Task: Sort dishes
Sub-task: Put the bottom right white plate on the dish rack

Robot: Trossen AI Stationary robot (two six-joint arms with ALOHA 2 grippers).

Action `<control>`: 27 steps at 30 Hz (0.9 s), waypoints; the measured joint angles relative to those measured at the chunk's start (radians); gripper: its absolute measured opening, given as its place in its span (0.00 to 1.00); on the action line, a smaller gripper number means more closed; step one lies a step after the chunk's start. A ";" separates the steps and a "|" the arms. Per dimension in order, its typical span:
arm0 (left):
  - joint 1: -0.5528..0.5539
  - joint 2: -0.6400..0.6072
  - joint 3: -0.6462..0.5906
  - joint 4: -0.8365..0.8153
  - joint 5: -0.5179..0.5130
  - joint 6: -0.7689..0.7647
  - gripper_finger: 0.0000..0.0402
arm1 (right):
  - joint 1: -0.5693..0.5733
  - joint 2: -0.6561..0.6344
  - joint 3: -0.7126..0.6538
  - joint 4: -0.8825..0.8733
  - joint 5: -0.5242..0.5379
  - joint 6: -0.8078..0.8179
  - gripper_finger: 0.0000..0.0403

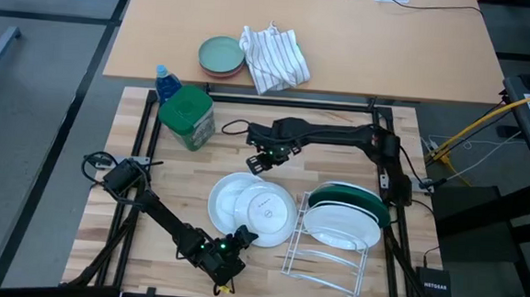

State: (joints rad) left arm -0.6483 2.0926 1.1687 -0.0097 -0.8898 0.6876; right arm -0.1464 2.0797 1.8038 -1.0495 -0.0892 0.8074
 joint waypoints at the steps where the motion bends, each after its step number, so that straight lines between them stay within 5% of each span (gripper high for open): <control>1: 0.000 0.000 0.000 0.000 0.000 0.000 0.42 | 0.001 0.006 0.000 -0.003 -0.003 -0.003 0.31; 27: 0.000 0.000 0.000 -0.001 -0.023 -0.007 0.42 | 0.072 0.118 0.000 -0.076 -0.074 -0.110 0.31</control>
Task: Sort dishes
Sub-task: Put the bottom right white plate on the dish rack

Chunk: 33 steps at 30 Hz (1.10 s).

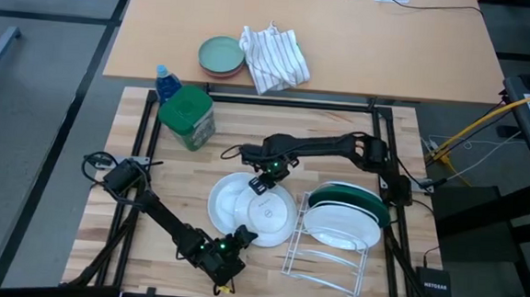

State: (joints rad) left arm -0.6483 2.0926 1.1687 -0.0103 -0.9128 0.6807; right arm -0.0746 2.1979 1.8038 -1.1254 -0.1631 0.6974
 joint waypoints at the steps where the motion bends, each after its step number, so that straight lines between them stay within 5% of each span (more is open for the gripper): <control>1: -0.001 0.000 0.000 0.001 -0.013 0.000 0.42 | 0.005 0.000 0.000 -0.001 -0.005 -0.003 0.31; 11: -0.002 0.002 0.000 0.002 -0.073 0.010 0.42 | 0.052 -0.002 0.001 -0.005 -0.029 -0.024 0.31; 24: -0.009 0.008 -0.005 -0.007 -0.328 0.020 0.42 | 0.069 -0.002 0.001 0.000 -0.083 -0.026 0.31; 33: -0.008 0.008 -0.004 -0.005 -0.333 0.016 0.39 | 0.071 0.000 0.000 0.013 -0.107 -0.033 0.31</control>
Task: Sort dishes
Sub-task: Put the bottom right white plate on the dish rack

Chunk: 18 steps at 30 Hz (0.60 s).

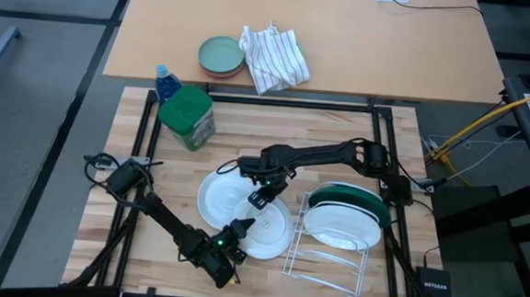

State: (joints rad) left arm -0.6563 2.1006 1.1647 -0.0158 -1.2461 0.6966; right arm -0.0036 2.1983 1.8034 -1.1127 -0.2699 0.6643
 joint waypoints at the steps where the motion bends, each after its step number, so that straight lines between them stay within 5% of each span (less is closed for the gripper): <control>1: 0.000 0.000 0.000 0.001 0.001 0.000 0.36 | 0.000 0.000 0.000 0.000 0.004 0.000 0.31; 10: -0.026 -0.008 0.005 0.011 -0.016 -0.043 0.07 | -0.001 0.000 0.000 0.005 0.016 0.000 0.31; 18: -0.065 -0.008 0.005 0.006 -0.015 -0.090 0.07 | -0.002 0.001 0.051 0.012 0.066 -0.001 0.31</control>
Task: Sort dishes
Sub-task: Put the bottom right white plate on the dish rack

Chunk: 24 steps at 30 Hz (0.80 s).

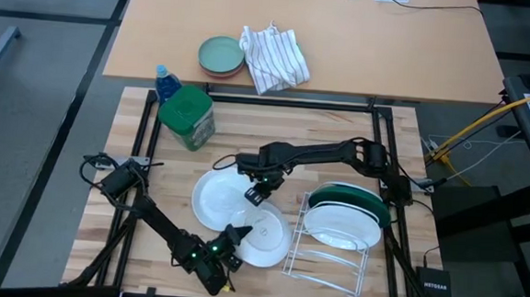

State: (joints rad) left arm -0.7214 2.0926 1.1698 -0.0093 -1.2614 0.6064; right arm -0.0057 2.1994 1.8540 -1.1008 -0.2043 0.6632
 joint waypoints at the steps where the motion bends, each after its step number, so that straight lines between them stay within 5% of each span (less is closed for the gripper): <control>1: -0.004 0.000 0.000 0.002 -0.007 -0.001 0.07 | 0.000 0.000 0.016 0.000 0.005 -0.005 0.31; 18: -0.025 0.002 -0.002 -0.002 -0.138 -0.283 0.07 | 0.002 -0.001 0.496 -0.110 0.058 -0.097 0.31; 24: -0.025 0.000 0.011 0.000 -0.163 -0.335 0.07 | 0.010 -0.087 0.477 -0.127 0.095 -0.119 0.31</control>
State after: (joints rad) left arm -0.7464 2.0927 1.1807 -0.0095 -1.4248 0.2718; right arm 0.0042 2.1122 2.3306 -1.2282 -0.1096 0.5445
